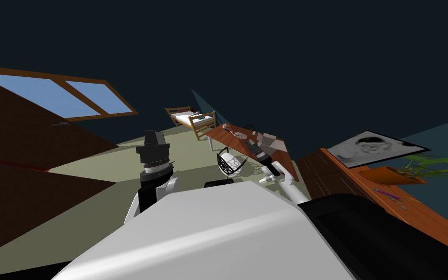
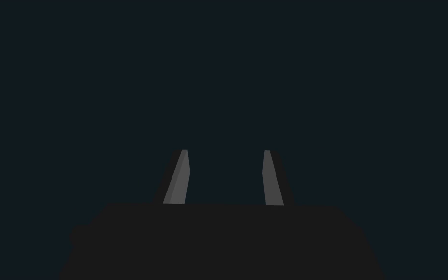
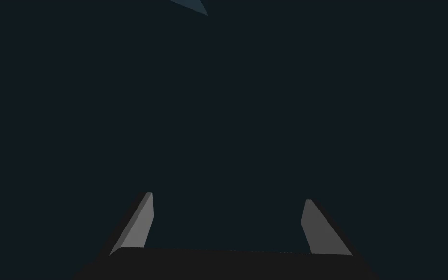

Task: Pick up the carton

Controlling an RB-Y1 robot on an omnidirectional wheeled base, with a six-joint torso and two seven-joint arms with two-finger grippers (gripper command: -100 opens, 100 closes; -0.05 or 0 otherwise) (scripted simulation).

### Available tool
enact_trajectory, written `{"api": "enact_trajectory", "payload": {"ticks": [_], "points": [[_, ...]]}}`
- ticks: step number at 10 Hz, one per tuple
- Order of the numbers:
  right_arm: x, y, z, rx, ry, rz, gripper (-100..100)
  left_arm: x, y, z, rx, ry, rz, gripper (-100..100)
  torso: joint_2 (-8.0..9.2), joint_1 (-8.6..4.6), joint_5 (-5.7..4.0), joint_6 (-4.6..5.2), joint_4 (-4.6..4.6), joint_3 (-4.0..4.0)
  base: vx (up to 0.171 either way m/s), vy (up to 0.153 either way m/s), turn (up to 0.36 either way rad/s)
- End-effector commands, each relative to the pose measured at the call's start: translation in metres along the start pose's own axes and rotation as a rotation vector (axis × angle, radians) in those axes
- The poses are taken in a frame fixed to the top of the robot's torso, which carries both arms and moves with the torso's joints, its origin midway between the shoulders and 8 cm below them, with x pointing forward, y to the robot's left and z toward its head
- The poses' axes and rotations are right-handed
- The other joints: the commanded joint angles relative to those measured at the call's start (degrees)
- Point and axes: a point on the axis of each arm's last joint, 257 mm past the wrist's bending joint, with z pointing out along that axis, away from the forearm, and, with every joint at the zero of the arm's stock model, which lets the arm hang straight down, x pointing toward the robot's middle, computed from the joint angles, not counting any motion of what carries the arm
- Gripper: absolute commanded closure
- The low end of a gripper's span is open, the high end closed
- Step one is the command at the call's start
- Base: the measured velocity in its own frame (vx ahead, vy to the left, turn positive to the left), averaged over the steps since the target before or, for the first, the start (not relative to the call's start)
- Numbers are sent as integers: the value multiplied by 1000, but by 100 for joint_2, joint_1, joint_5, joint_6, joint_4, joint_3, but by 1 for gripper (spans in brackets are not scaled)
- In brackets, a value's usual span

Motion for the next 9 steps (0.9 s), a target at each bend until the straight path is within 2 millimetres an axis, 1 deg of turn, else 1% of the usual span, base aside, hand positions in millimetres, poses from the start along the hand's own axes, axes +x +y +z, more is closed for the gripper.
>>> {"api": "enact_trajectory", "payload": {"ticks": [1,2,3,4,5,6,7,8,9], "points": [[6,-18,-1,15,52,-79,-100,0,0,0,0,0,0,0,0,0,0,0,0,0,49,135,-29],[5,-18,-1,7,65,-92,-100,0,0,0,0,0,0,0,-8,-1,0,1,-2,-5,8,81,-56],[9,-35,-4,25,108,-159,-100,0,0,0,0,0,0,0,1,-16,-4,0,0,0,1,113,-7],[8,-35,-3,19,118,-170,-100,0,0,0,0,0,0,0,5,-9,-4,0,1,2,6,99,-26],[11,-54,-8,41,160,-234,-100,0,0,0,0,0,0,0,5,-14,-3,0,1,2,5,99,-22],[10,-54,-7,33,172,-249,-100,0,0,0,0,0,0,0,4,-14,-4,0,1,2,4,93,-17],[12,-73,-12,55,215,-316,-100,0,0,0,0,0,0,0,5,-16,-4,0,1,3,-4,119,15],[11,-74,-12,51,225,-328,-100,0,0,0,0,0,0,0,7,-9,-3,0,1,4,8,87,-11],[12,-95,-19,74,273,-398,-100,0,0,0,0,0,0,0,5,-18,-4,1,1,3,28,112,-37]]}}
